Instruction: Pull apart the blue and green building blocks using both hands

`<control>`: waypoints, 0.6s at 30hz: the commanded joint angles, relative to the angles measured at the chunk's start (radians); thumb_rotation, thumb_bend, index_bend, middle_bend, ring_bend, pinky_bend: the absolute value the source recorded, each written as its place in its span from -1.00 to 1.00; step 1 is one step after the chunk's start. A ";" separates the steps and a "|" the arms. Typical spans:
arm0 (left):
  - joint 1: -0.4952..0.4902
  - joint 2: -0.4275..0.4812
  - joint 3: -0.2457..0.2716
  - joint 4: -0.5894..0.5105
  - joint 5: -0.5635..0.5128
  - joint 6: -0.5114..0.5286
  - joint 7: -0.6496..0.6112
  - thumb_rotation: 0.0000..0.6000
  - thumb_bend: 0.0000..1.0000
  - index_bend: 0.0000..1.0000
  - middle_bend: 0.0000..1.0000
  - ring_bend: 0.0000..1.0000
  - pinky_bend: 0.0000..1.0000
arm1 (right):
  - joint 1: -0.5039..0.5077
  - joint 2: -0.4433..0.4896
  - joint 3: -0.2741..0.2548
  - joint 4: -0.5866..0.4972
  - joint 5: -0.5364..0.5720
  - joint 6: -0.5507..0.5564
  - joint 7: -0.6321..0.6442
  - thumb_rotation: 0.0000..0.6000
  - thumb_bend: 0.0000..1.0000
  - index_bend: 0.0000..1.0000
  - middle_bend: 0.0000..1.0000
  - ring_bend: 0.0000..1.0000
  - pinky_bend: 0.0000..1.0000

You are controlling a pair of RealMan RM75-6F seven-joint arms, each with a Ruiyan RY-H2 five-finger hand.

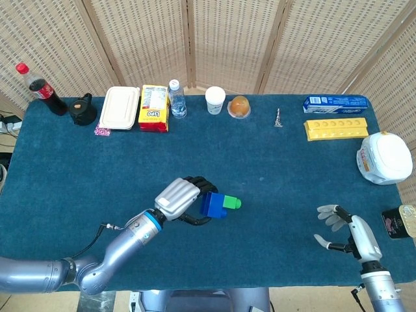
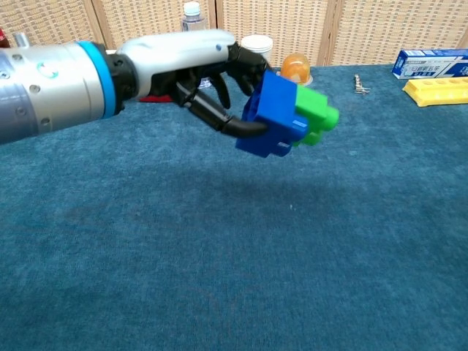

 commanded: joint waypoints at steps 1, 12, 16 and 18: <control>-0.030 -0.004 -0.048 0.019 -0.011 -0.064 -0.109 0.37 -0.15 -0.07 -0.33 -0.52 -0.34 | 0.030 -0.001 0.000 0.011 0.001 -0.048 0.088 1.00 -0.51 -0.31 -0.13 -0.05 0.02; -0.097 -0.024 -0.110 0.062 -0.104 -0.162 -0.274 0.38 -0.15 -0.07 -0.32 -0.52 -0.34 | 0.086 -0.036 -0.007 0.038 -0.005 -0.138 0.255 1.00 -0.52 -0.32 -0.15 -0.05 0.04; -0.125 -0.042 -0.124 0.086 -0.140 -0.189 -0.314 0.37 -0.15 -0.07 -0.32 -0.52 -0.34 | 0.105 -0.049 -0.006 0.031 -0.001 -0.163 0.295 1.00 -0.54 -0.35 -0.15 -0.05 0.05; -0.145 -0.050 -0.128 0.101 -0.158 -0.205 -0.328 0.36 -0.15 -0.07 -0.32 -0.52 -0.34 | 0.117 -0.054 0.001 0.029 0.015 -0.181 0.322 1.00 -0.55 -0.35 -0.15 -0.05 0.05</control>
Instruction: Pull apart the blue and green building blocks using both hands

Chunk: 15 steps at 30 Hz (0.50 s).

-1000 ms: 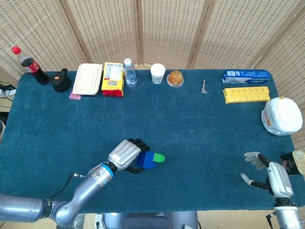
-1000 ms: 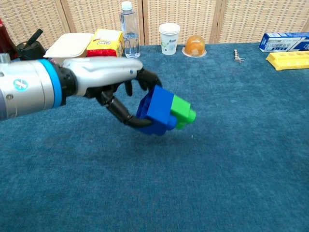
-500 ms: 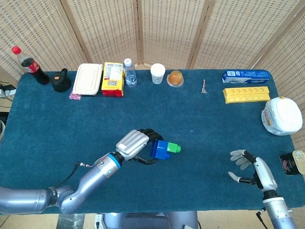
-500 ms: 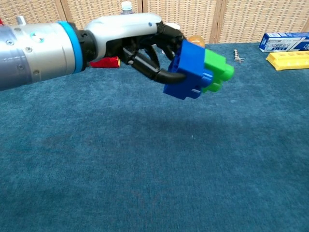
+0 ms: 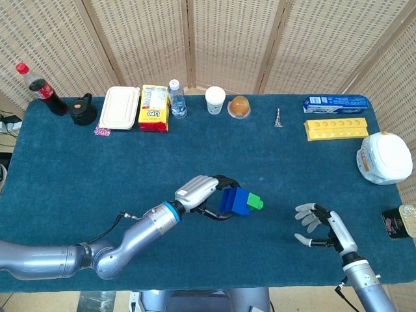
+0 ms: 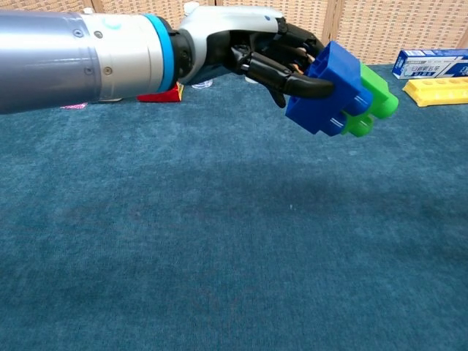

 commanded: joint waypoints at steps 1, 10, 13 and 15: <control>-0.034 -0.019 -0.010 0.027 -0.034 -0.029 -0.028 0.36 -0.15 -0.07 -0.32 -0.52 -0.34 | 0.023 -0.012 0.010 -0.005 0.025 -0.034 0.051 1.00 -0.55 -0.35 -0.16 -0.05 0.06; -0.075 -0.066 -0.010 0.071 -0.043 -0.032 -0.074 0.36 -0.15 -0.07 -0.32 -0.52 -0.34 | 0.064 -0.038 0.037 0.000 0.063 -0.082 0.115 1.00 -0.56 -0.36 -0.16 -0.05 0.05; -0.082 -0.079 -0.008 0.086 -0.037 -0.032 -0.091 0.37 -0.15 -0.07 -0.32 -0.52 -0.34 | 0.079 -0.046 0.046 0.003 0.075 -0.098 0.117 1.00 -0.56 -0.37 -0.16 -0.05 0.05; -0.085 -0.087 -0.007 0.095 -0.030 -0.031 -0.098 0.37 -0.15 -0.07 -0.32 -0.52 -0.34 | 0.086 -0.050 0.051 0.003 0.081 -0.105 0.120 1.00 -0.56 -0.37 -0.16 -0.05 0.06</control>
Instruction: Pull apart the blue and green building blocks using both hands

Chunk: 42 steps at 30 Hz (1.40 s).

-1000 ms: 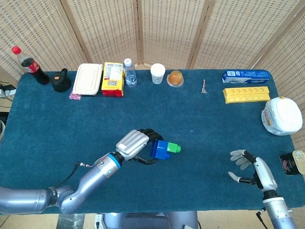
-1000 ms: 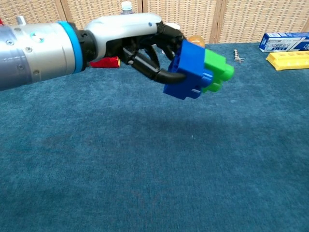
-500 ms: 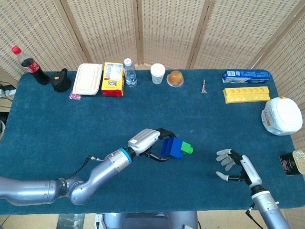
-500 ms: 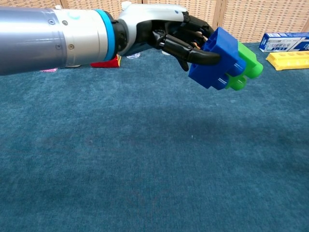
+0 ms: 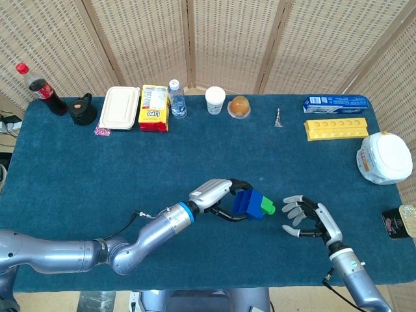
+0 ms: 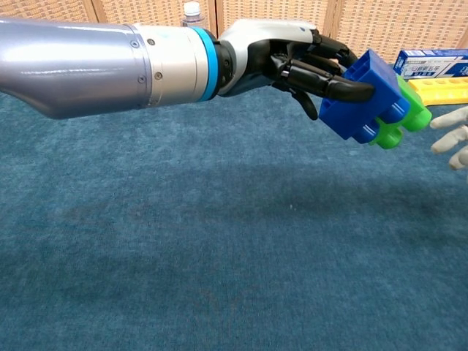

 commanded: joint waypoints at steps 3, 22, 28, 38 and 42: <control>-0.011 -0.022 0.006 0.024 0.015 0.001 -0.018 0.35 -0.15 -0.07 -0.32 -0.52 -0.34 | 0.020 -0.010 0.014 -0.001 0.013 -0.022 0.019 1.00 -0.57 -0.36 -0.16 -0.04 0.06; -0.044 -0.104 0.000 0.118 0.071 -0.017 -0.107 0.37 -0.15 -0.07 -0.32 -0.52 -0.34 | 0.073 -0.050 0.052 0.000 0.065 -0.063 -0.011 1.00 -0.55 -0.23 -0.02 0.10 0.14; -0.048 -0.119 0.000 0.140 0.091 -0.014 -0.124 0.36 -0.15 -0.07 -0.32 -0.52 -0.34 | 0.082 -0.063 0.060 0.003 0.090 -0.071 -0.036 1.00 -0.51 -0.06 0.14 0.30 0.23; -0.039 -0.112 0.001 0.148 0.120 -0.015 -0.158 0.37 -0.14 -0.07 -0.32 -0.52 -0.34 | 0.081 -0.070 0.068 0.007 0.115 -0.069 -0.061 1.00 -0.48 0.17 0.34 0.55 0.33; -0.031 -0.102 -0.003 0.146 0.128 -0.014 -0.178 0.36 -0.14 -0.07 -0.32 -0.52 -0.34 | 0.076 -0.068 0.065 0.007 0.110 -0.064 -0.063 1.00 -0.48 0.19 0.36 0.56 0.33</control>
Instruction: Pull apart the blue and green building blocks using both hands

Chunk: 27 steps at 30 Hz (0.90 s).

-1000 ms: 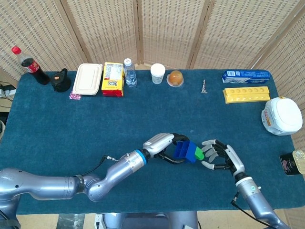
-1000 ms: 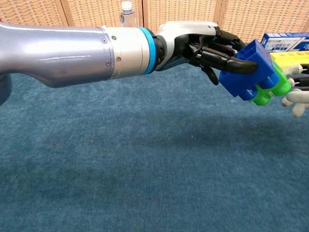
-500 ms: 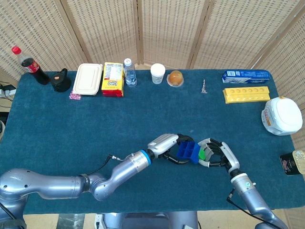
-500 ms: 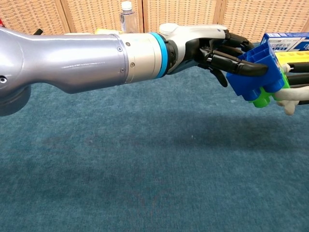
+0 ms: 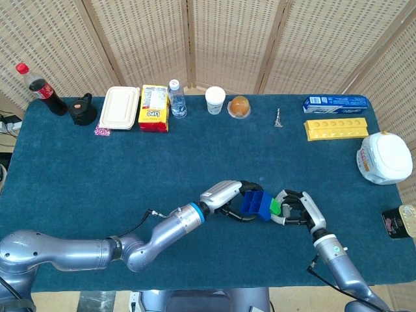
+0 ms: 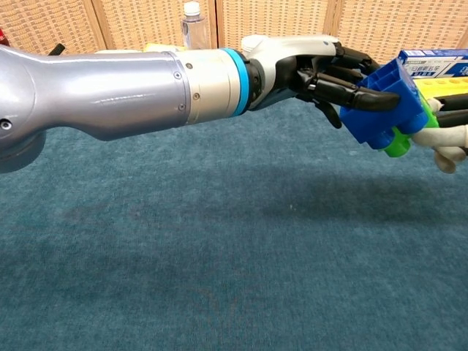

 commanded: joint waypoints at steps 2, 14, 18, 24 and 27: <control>0.008 0.012 -0.004 -0.005 0.009 0.002 -0.015 0.37 -0.14 -0.07 -0.32 -0.52 -0.34 | -0.006 0.000 -0.004 0.001 -0.003 0.006 -0.006 1.00 -0.48 0.19 0.36 0.57 0.33; 0.037 0.078 0.000 -0.053 0.031 0.009 -0.039 0.36 -0.14 -0.07 -0.32 -0.52 -0.34 | -0.026 0.011 -0.024 0.008 -0.008 0.021 -0.044 1.00 -0.48 0.20 0.37 0.56 0.34; 0.055 0.110 0.016 -0.084 0.046 0.021 -0.030 0.37 -0.14 -0.07 -0.32 -0.52 -0.34 | -0.032 0.024 -0.035 0.011 -0.008 0.024 -0.076 1.00 -0.48 0.20 0.37 0.55 0.34; 0.108 0.180 0.057 -0.148 0.071 0.058 -0.015 0.36 -0.14 -0.07 -0.32 -0.52 -0.34 | -0.031 0.024 -0.065 0.048 0.000 0.015 -0.196 1.00 -0.48 0.20 0.35 0.50 0.29; 0.132 0.206 0.077 -0.165 0.081 0.078 -0.006 0.36 -0.14 -0.07 -0.32 -0.52 -0.34 | -0.018 0.007 -0.074 0.072 0.014 -0.002 -0.267 1.00 -0.49 0.19 0.32 0.42 0.21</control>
